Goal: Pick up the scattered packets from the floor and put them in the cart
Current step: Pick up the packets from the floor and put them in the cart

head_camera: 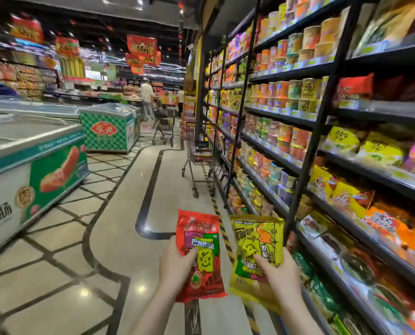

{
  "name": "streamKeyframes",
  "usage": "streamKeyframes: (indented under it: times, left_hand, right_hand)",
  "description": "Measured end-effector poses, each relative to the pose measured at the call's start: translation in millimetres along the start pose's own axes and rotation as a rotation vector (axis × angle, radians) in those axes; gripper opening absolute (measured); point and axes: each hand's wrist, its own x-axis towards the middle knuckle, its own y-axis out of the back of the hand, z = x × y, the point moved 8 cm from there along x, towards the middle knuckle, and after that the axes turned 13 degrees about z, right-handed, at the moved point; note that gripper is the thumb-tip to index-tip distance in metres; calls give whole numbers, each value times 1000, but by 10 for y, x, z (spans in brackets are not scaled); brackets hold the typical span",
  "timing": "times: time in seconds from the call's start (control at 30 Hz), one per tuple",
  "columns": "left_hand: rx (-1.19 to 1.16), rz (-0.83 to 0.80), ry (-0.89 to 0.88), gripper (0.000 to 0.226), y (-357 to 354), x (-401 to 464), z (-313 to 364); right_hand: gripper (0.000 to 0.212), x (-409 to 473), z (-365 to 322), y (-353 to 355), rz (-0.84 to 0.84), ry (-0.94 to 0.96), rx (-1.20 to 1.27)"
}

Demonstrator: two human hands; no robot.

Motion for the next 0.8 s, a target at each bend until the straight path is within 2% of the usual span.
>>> streamKeyframes:
  times: [0.2, 0.5, 0.67, 0.8]
  left_hand:
    - [-12, 24, 24, 23, -752, 1003, -29]
    - [-58, 6, -19, 25, -2251, 3103, 246]
    - [-19, -10, -22, 29, -2933, 4131, 262]
    - [15, -23, -20, 23, -3440, 4944, 108]
  right_hand:
    - [33, 1201, 47, -715, -39, 25, 4]
    - [49, 3354, -167, -1981, 28, 31, 56]
    - [49, 4352, -117, -2674, 15, -28, 53]
    - [36, 5172, -61, -3315, -30, -28, 65]
